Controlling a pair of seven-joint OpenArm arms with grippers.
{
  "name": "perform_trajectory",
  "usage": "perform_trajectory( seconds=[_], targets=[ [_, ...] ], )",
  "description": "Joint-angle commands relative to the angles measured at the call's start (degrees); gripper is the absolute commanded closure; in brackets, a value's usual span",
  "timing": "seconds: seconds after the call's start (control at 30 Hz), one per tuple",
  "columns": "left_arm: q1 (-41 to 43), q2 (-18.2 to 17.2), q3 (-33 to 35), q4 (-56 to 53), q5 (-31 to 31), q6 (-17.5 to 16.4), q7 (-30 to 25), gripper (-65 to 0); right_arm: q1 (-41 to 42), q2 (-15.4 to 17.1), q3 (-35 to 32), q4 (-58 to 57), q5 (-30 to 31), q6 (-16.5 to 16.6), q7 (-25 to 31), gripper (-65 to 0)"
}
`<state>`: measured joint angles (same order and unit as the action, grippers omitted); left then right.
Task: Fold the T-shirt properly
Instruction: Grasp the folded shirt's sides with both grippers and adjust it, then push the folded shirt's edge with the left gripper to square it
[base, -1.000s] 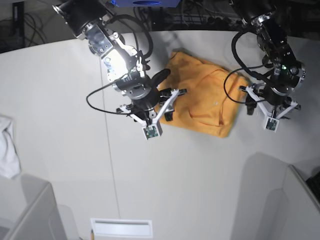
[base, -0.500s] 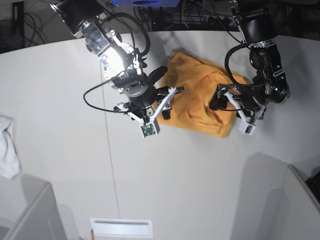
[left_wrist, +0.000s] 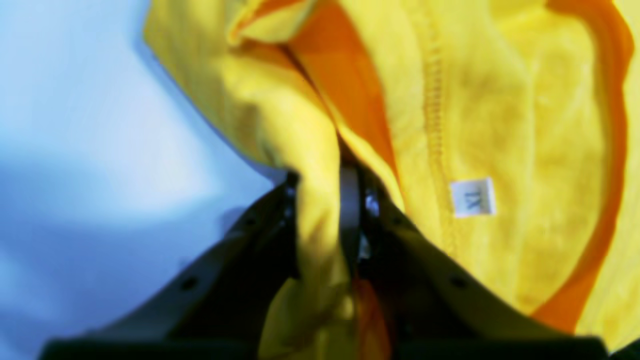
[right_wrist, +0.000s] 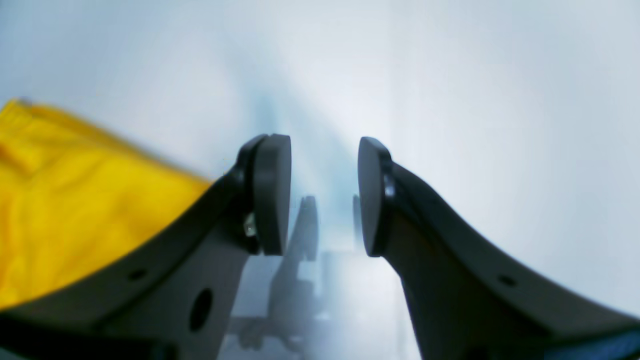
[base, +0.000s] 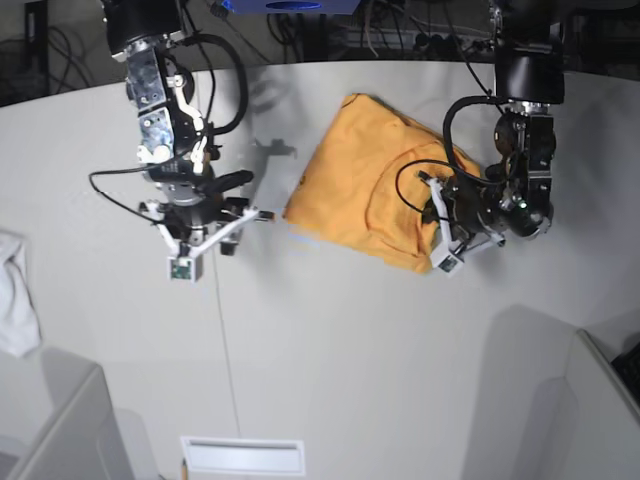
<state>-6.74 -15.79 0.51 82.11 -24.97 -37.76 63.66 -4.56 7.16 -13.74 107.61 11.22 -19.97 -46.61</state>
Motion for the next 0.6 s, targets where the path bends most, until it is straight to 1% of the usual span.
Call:
perform_trajectory(
  seconds=[0.0, 0.1, 0.23, 0.4, 0.47, 0.57],
  targets=[
    [-1.4, -0.8, 1.9, 0.4, 0.0, -0.4, 0.5, 0.0, -0.3, -0.2, 2.1, 1.1, 0.2, 0.2, 0.9, -20.7],
    [-5.2, -2.5, 9.7, 0.4, 0.0, -0.4, 0.2, 0.0, -3.3, -0.2, 8.2, 1.1, 0.2, 0.2, 0.9, -20.7],
    [-12.5, -3.3, 20.9, 0.3, 0.0, -0.4, 0.2, 0.0, -6.5, -0.3, 13.5, 1.1, 0.2, 0.2, 0.9, -20.7],
    [-20.6, -3.2, 30.7, -2.7, 0.0, -0.7, -0.1, 0.0, -11.0, -5.1, 19.9, 1.3, 0.2, 0.3, 0.9, -20.7],
    [-22.3, -3.0, 34.5, -3.1, 0.0, -0.7, -2.3, 0.0, -12.4, -6.4, 21.3, 1.3, 0.2, 0.3, 0.9, -20.7],
    [-24.9, -3.0, 42.6, -3.8, 0.0, -0.7, -6.8, 0.0, -14.2, -8.3, 21.7, 1.3, 0.2, 0.3, 1.0, -20.7]
  ],
)
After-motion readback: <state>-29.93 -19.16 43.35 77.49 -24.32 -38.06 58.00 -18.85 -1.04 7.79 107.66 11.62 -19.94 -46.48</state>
